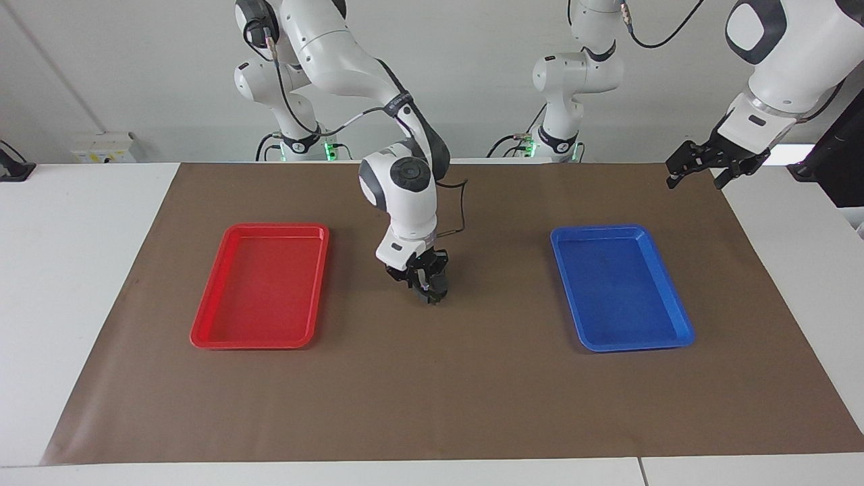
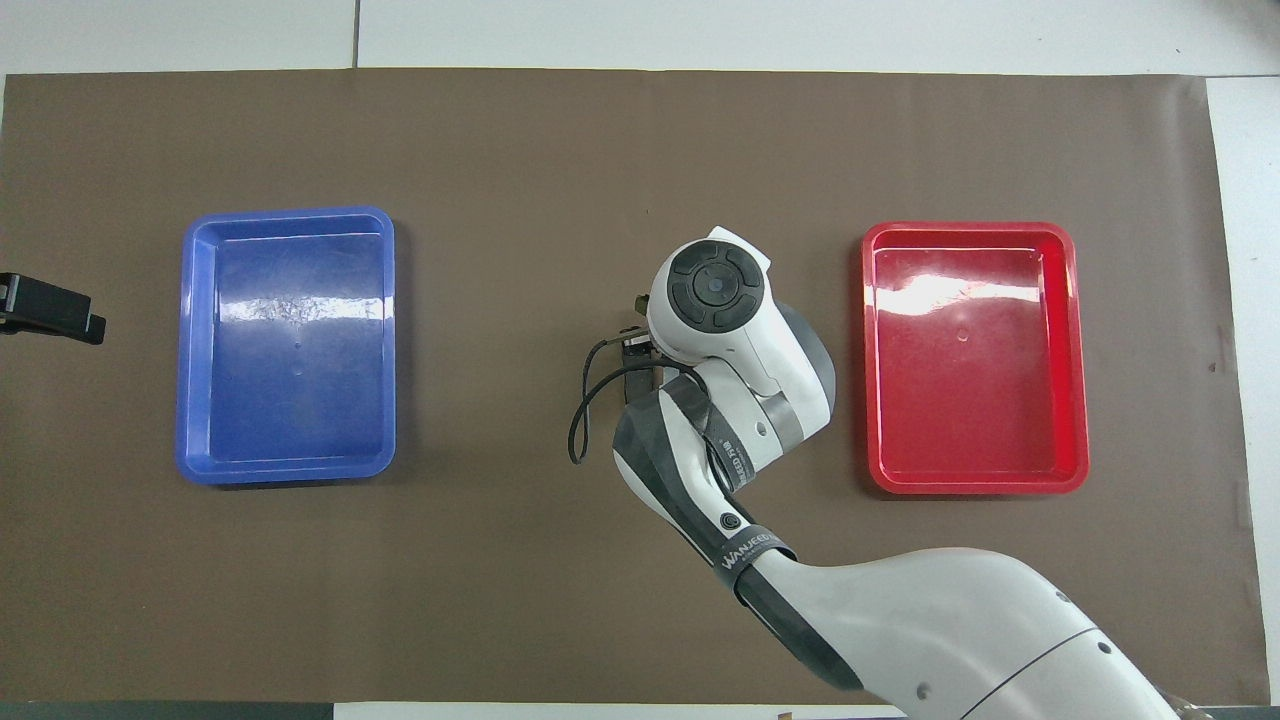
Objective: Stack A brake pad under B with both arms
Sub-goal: 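Carry the curved pad with the right gripper above the flat pad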
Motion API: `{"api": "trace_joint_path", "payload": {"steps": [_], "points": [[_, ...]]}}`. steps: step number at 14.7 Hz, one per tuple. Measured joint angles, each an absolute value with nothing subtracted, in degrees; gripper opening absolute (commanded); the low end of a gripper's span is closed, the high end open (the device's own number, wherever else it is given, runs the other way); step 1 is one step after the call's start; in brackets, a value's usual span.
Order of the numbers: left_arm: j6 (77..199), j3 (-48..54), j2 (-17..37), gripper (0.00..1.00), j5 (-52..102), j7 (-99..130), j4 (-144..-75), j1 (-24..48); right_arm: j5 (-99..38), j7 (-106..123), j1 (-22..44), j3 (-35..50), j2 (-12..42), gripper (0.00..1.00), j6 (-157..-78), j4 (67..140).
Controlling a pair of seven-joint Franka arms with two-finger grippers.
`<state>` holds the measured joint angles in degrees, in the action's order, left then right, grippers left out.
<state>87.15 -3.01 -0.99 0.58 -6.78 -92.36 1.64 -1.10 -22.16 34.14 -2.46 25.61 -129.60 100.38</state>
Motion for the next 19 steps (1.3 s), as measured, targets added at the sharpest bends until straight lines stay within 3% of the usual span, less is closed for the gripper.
{"api": "trace_joint_path", "payload": {"steps": [16,17,18,19], "points": [[87.14,-3.01,-1.00,1.00,0.58,-6.78,-92.36,1.64,-1.15,-22.71,35.80,-2.35,26.77,0.03,-130.70,100.70],[87.14,-3.01,-1.00,1.00,0.58,-6.78,-92.36,1.64,-1.15,-22.71,35.80,-2.35,26.78,0.20,-130.70,100.84],[87.14,-3.01,-1.00,1.00,0.58,-6.78,-92.36,1.64,-1.15,-22.71,35.80,-2.35,26.77,0.50,-130.78,101.03],[87.14,-3.01,-0.99,1.00,0.58,-6.78,-92.36,1.64,-1.15,-22.72,35.80,-2.35,26.77,1.00,-131.10,101.30]]}}
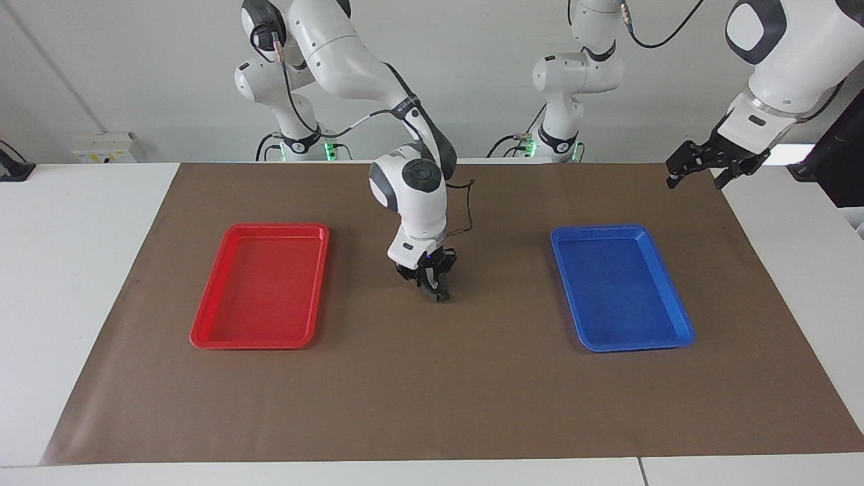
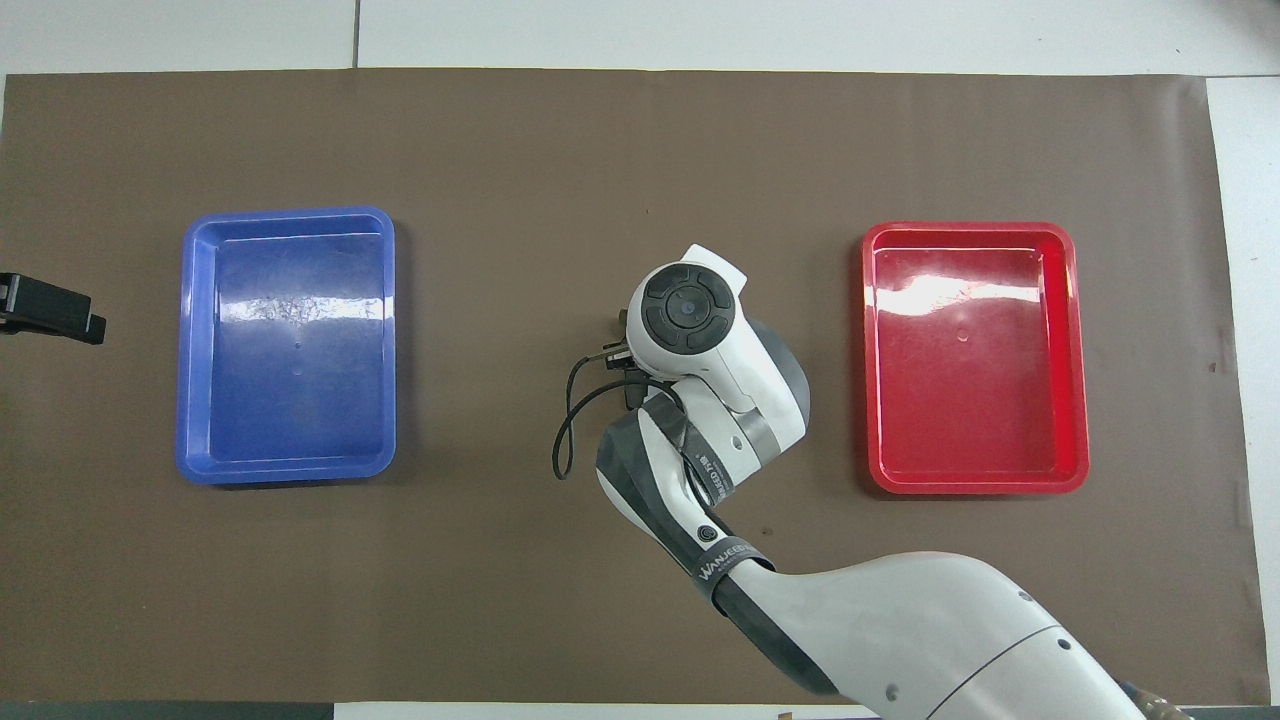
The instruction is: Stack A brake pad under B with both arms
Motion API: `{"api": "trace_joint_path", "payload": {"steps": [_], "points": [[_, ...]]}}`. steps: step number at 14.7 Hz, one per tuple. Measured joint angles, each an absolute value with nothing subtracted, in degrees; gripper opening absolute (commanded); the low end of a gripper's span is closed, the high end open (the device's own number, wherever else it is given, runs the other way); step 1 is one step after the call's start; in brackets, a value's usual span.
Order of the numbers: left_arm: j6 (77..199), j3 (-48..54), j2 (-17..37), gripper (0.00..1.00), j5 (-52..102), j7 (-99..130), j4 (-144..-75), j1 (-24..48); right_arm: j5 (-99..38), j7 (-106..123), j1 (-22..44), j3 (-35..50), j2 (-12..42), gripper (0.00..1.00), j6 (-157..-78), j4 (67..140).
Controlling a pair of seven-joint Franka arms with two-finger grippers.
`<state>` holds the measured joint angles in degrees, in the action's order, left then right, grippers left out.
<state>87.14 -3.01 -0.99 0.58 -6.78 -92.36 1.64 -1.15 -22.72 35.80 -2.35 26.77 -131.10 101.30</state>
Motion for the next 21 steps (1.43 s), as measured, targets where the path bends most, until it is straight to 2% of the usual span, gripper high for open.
{"api": "trace_joint_path", "payload": {"steps": [7,10,15,18,21], "points": [[87.14,-3.01,-1.00,1.00,0.58,-6.78,-92.36,1.64,-1.14,-24.07,35.80,-2.37,26.53,1.00,-132.09,101.62],[87.14,-3.01,-1.00,1.00,0.58,-6.78,-92.36,1.64,-1.06,-24.66,34.61,-3.37,23.72,1.00,-129.45,100.94],[87.14,-3.01,-0.99,1.00,0.58,-6.78,-92.36,1.64,-0.87,-21.61,20.43,-3.74,13.14,1.00,-120.58,100.67],[87.14,-3.01,-0.99,1.00,0.58,-6.78,-92.36,1.64,-0.87,-17.78,12.55,-3.74,10.42,1.00,-117.53,100.79],[87.14,-3.01,-1.00,1.00,0.58,-6.78,-92.36,1.64,-0.87,-15.90,8.48,-3.70,7.98,1.00,-111.96,100.72]]}}
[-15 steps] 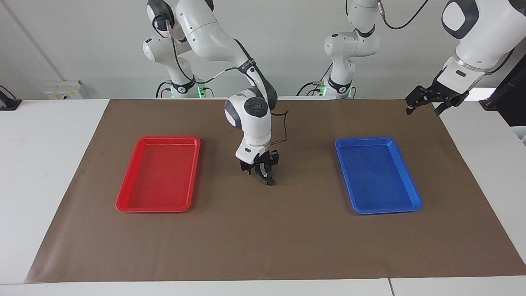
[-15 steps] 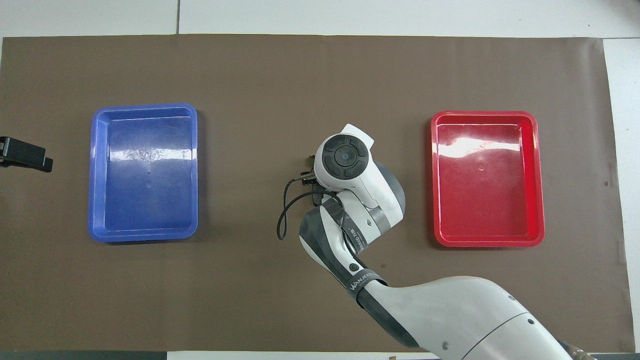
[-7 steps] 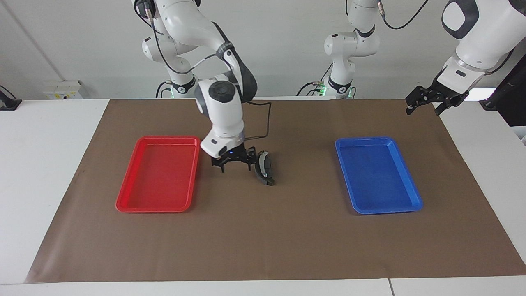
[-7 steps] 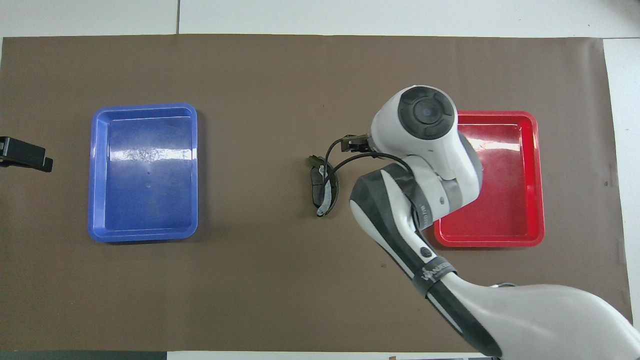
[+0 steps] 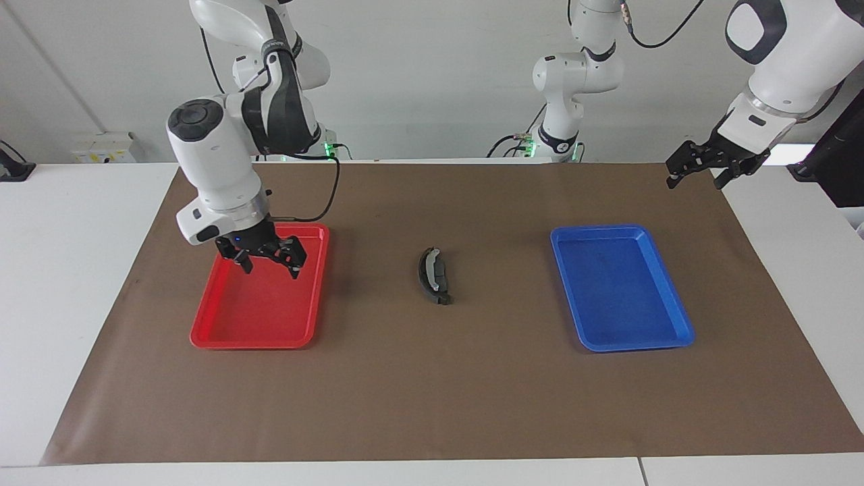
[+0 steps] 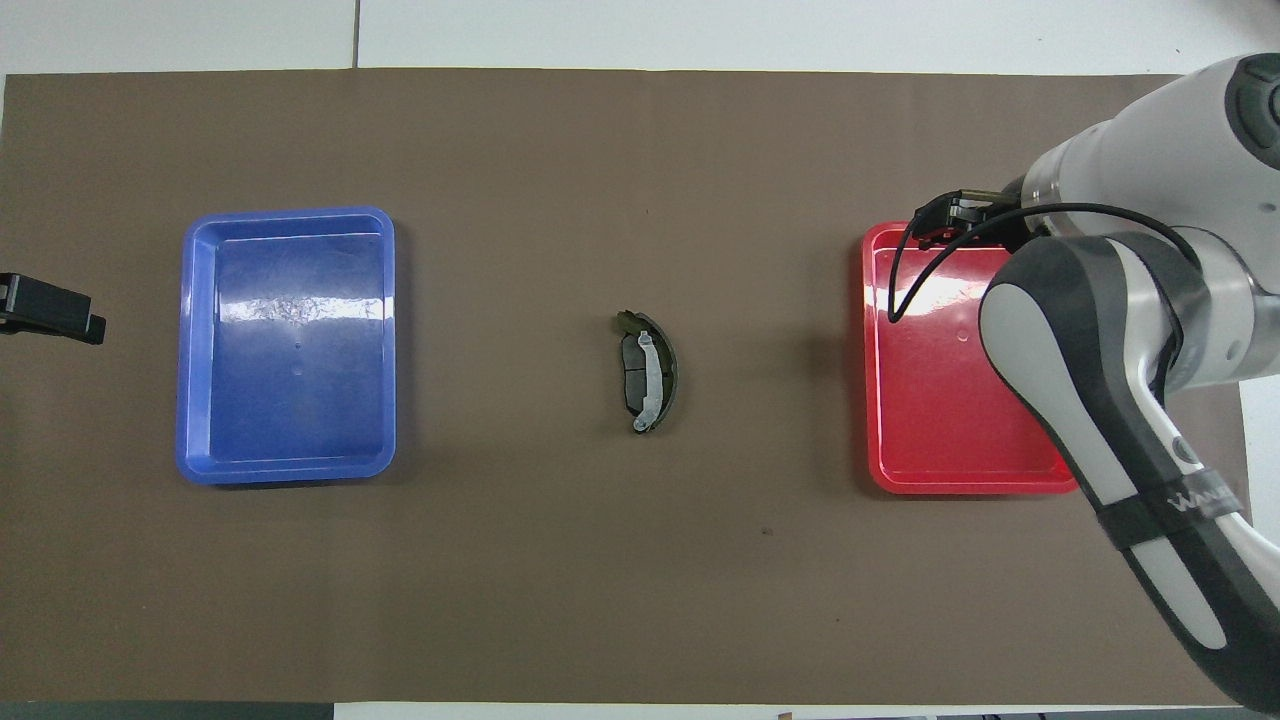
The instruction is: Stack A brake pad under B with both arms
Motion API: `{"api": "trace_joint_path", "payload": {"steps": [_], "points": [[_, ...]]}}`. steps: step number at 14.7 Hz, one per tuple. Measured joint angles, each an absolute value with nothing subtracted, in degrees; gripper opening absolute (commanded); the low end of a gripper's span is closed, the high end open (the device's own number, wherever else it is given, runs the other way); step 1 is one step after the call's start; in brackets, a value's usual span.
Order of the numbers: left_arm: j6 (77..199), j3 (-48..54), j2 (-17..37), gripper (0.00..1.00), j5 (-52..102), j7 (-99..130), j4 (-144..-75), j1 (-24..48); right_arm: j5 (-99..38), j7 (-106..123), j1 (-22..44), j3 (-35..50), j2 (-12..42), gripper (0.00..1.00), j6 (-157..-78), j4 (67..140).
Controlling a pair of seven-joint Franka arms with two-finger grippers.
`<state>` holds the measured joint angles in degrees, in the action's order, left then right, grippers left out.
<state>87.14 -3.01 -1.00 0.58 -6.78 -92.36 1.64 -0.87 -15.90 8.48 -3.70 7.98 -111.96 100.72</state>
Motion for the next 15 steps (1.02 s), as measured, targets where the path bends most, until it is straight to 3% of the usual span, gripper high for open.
{"api": "trace_joint_path", "payload": {"steps": [8,11,15], "points": [[87.14,-3.01,-0.99,1.00,0.58,-6.78,-92.36,1.64,-0.55,-9.30,3.15,-3.72,-4.17,1.00,-95.01,99.94],[87.14,-3.01,-1.00,1.00,0.58,-6.78,-92.36,1.64,0.94,-7.45,2.66,-3.68,-4.76,1.00,-89.05,96.57],[87.14,-3.01,-0.99,1.00,0.58,-6.78,-92.36,1.64,1.09,-7.67,2.68,-3.40,-4.12,1.00,-89.18,95.93]]}}
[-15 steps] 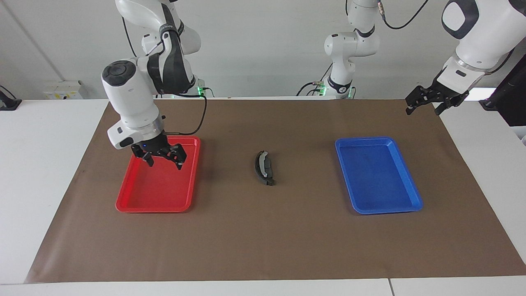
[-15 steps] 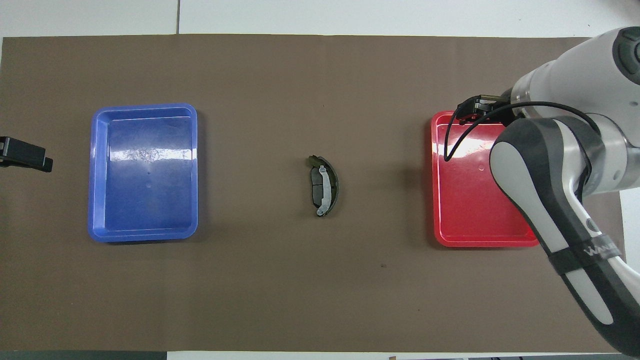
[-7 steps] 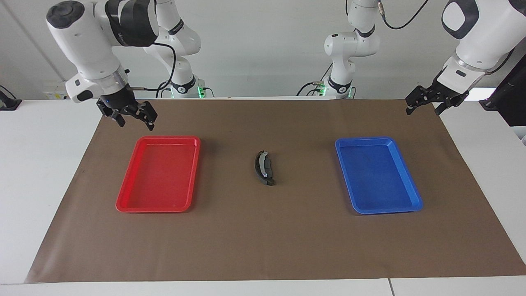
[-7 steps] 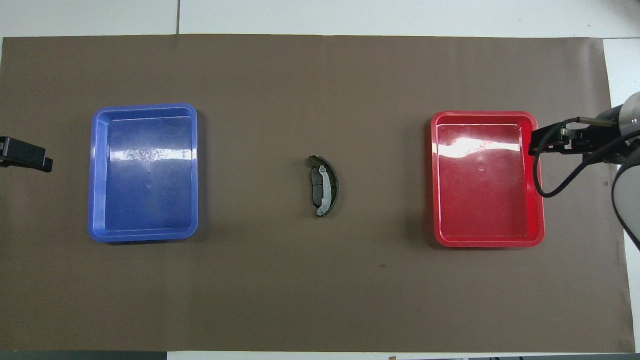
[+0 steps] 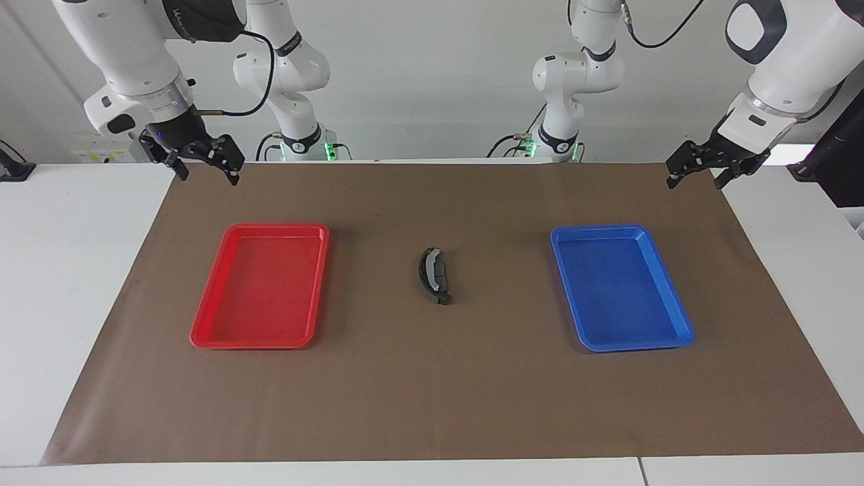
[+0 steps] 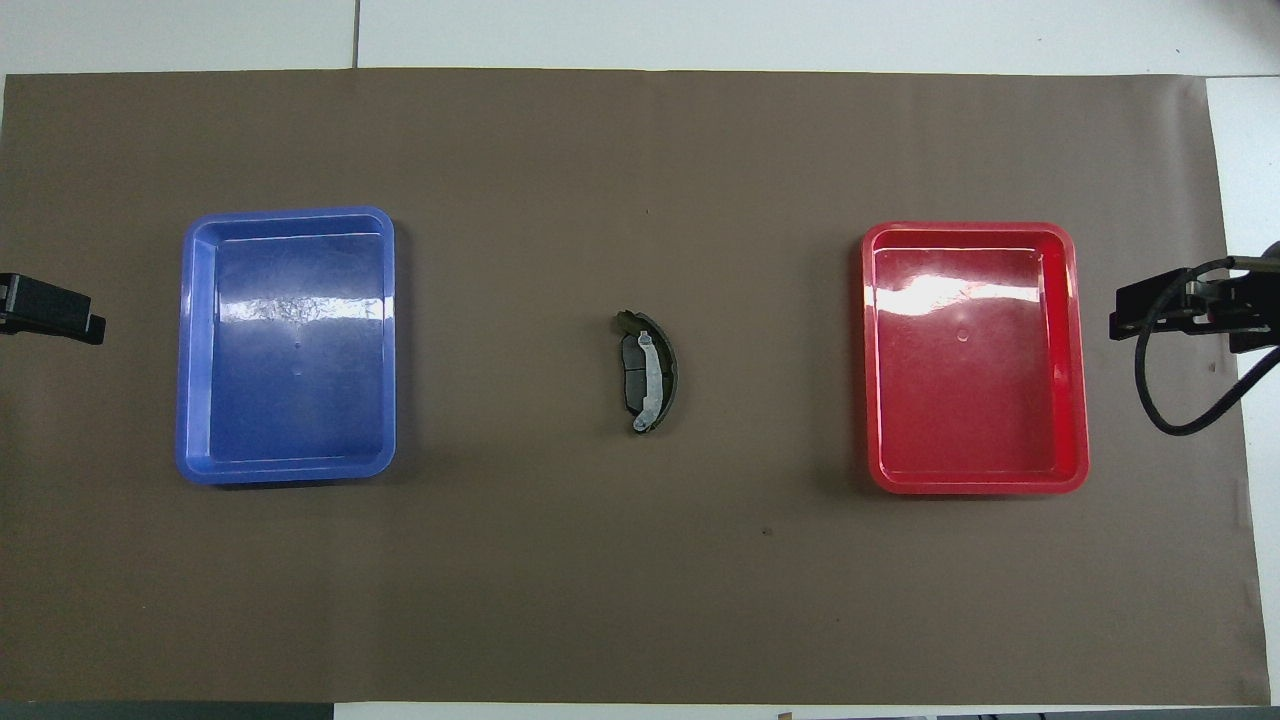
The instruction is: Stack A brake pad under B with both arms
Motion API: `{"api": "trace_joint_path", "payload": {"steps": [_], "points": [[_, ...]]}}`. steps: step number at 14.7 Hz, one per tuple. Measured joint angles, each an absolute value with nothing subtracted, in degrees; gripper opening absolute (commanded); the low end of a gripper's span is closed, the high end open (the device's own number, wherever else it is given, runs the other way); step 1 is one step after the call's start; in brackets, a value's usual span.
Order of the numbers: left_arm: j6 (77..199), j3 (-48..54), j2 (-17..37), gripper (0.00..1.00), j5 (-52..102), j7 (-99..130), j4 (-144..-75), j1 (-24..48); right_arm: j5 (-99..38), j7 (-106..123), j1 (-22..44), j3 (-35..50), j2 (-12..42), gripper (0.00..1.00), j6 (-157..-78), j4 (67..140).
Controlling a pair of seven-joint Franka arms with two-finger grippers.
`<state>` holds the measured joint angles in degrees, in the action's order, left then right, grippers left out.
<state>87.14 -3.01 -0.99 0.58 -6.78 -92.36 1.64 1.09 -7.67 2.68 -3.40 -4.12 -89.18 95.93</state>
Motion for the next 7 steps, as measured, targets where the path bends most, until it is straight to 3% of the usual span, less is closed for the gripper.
{"api": "trace_joint_path", "payload": {"steps": [7], "points": [[87.14,-3.01,-1.00,1.00,0.58,-6.78,-92.36,1.64,1.08,-10.21,-0.79,0.52,-3.69,1.00,-89.57,95.93]]}}
